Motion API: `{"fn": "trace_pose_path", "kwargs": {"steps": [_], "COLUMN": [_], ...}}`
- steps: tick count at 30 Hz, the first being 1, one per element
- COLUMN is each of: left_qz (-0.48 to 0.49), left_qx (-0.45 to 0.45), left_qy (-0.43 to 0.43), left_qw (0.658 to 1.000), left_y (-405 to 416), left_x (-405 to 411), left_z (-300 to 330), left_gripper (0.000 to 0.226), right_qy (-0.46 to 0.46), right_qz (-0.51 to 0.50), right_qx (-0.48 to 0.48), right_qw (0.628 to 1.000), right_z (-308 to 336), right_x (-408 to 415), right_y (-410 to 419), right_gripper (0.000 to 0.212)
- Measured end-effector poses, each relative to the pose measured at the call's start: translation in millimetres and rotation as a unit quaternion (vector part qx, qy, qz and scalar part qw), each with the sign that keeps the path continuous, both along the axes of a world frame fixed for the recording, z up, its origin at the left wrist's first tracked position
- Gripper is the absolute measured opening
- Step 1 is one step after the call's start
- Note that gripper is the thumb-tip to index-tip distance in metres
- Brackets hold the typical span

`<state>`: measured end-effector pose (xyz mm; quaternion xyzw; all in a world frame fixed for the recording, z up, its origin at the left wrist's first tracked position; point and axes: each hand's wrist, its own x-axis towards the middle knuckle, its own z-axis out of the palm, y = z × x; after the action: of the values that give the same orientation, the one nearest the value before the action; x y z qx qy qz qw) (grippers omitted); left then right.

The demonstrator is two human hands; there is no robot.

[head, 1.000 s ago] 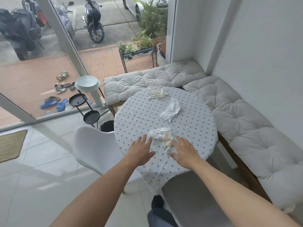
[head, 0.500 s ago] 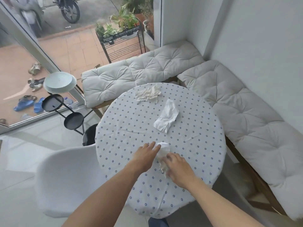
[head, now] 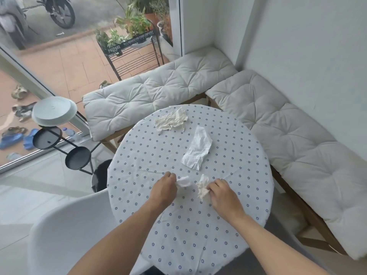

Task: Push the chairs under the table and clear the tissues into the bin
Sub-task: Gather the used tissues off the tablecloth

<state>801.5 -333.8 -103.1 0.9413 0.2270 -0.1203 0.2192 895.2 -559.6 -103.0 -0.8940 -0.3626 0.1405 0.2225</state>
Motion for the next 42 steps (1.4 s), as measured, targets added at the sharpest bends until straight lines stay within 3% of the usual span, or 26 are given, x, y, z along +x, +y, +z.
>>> {"fn": "trace_pose_path", "kwargs": {"steps": [4,9,16,19,24,28,32,35,39,42], "left_qz": [0.011,0.037,-0.034,-0.062,-0.102,-0.150,-0.174,-0.200,-0.207,-0.197], "left_qx": [0.002,0.002,0.023,0.028,0.112,0.173,0.129,0.089,0.014,0.000], "left_qy": [-0.064,-0.119,-0.172,-0.192,-0.182,-0.103,-0.047,-0.048,-0.140,-0.192], "left_qw": [0.998,0.992,0.984,0.979,0.971,0.968,0.975,0.975,0.968,0.961], "left_y": [34.3,98.1,158.1,165.2,164.3,163.4,166.7,177.7,194.9,212.0], "left_x": [16.6,50.9,124.6,150.1,186.8,206.0,209.7,206.9,190.2,167.1], "left_z": [9.7,15.4,15.2,4.8,-17.1,-37.5,-54.8,-56.9,-49.2,-39.3], "left_gripper": [0.032,0.023,0.025,0.015,0.031,0.045,0.071,0.059,0.032,0.035], "right_qy": [-0.030,-0.048,-0.056,-0.089,-0.122,-0.053,-0.028,-0.030,-0.054,-0.053], "right_qz": [-0.018,-0.052,-0.054,-0.052,-0.095,-0.073,-0.059,-0.081,-0.104,-0.097], "right_qx": [0.022,0.055,0.031,0.009,0.038,-0.061,-0.077,-0.012,0.050,0.063], "right_qw": [0.999,0.996,0.997,0.995,0.987,0.994,0.995,0.996,0.992,0.992], "right_z": [8.1,9.8,-17.3,-27.6,-33.7,-47.9,-57.8,-58.4,-58.0,-53.7], "right_x": [33.5,72.9,92.0,90.4,83.4,81.9,76.2,71.0,61.1,55.0], "right_y": [28.0,75.3,111.9,116.6,122.4,125.4,130.8,138.4,150.6,169.4], "right_gripper": [0.014,0.017,0.015,0.016,0.034,0.063,0.061,0.050,0.048,0.048]}}
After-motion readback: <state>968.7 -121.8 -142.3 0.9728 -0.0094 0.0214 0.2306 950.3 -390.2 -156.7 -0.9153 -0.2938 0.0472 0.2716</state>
